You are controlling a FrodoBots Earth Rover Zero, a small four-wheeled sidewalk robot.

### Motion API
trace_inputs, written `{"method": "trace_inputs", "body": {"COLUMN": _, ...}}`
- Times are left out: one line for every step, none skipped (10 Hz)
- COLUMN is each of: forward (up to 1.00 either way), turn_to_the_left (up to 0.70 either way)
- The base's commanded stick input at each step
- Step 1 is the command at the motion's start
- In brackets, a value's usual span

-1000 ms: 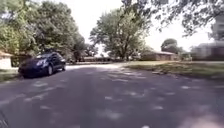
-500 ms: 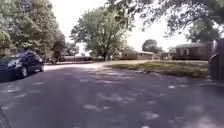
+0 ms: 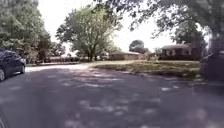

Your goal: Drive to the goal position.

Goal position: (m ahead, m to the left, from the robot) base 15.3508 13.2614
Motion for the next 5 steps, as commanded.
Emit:
{"method": "trace_inputs", "body": {"forward": 0.69, "turn_to_the_left": 0.03}}
{"method": "trace_inputs", "body": {"forward": 0.69, "turn_to_the_left": 0.03}}
{"method": "trace_inputs", "body": {"forward": 0.69, "turn_to_the_left": 0.03}}
{"method": "trace_inputs", "body": {"forward": 0.69, "turn_to_the_left": 0.03}}
{"method": "trace_inputs", "body": {"forward": 0.69, "turn_to_the_left": 0.03}}
